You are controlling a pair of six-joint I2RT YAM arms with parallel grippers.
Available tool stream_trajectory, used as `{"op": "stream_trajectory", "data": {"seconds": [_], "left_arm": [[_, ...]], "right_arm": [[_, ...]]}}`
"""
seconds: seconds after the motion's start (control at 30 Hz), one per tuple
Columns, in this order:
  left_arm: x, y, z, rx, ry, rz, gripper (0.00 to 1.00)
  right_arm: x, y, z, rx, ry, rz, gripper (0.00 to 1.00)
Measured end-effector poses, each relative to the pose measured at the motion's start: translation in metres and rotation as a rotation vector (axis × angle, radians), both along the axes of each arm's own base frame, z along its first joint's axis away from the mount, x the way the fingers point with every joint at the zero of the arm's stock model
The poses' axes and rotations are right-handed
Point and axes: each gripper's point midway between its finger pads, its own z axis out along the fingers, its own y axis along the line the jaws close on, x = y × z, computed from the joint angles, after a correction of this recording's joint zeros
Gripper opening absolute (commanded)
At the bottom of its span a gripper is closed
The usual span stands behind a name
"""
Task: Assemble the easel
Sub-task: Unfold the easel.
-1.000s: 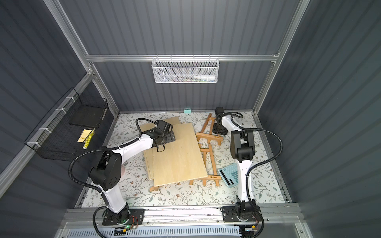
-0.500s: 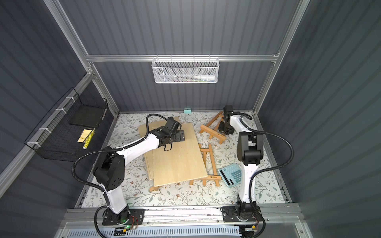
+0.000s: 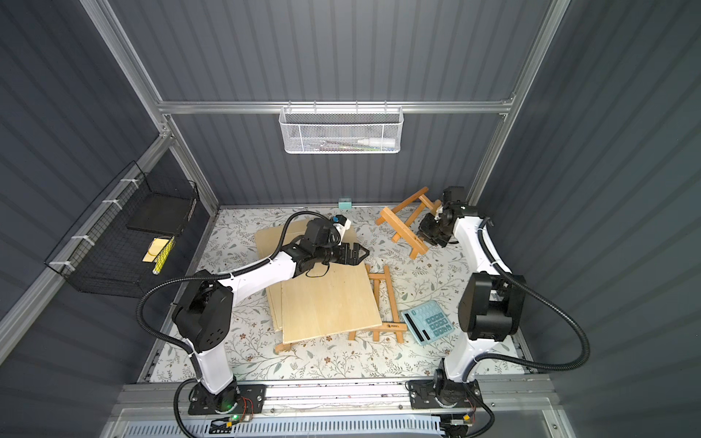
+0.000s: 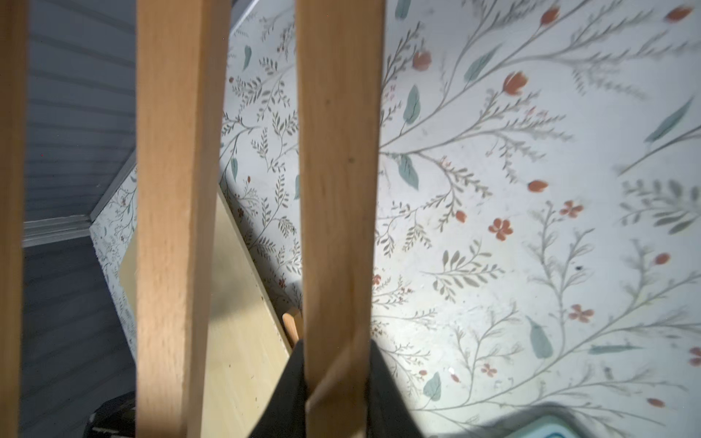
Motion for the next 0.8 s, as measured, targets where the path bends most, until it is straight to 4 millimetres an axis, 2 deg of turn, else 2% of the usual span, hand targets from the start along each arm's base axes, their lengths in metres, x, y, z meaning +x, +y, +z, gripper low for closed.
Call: {"op": "stream_trajectory", "data": {"seconds": [0.17, 0.3, 0.57, 0.8], "left_arm": [[-0.021, -0.023, 0.019, -0.122, -0.006, -0.163, 1.00], [-0.030, -0.035, 0.027, -0.188, -0.005, -0.246, 1.00], [-0.023, -0.051, 0.050, -0.361, -0.005, -0.263, 1.00], [-0.019, -0.056, 0.059, -0.437, 0.018, -0.253, 0.99]], "right_arm": [[-0.003, 0.011, 0.002, 0.070, 0.014, 0.008, 0.02], [-0.002, 0.016, 0.008, 0.099, 0.000, 0.021, 0.02], [-0.005, 0.033, 0.030, 0.159, -0.055, 0.071, 0.02], [-0.012, 0.048, 0.047, 0.180, -0.093, 0.116, 0.02]]}}
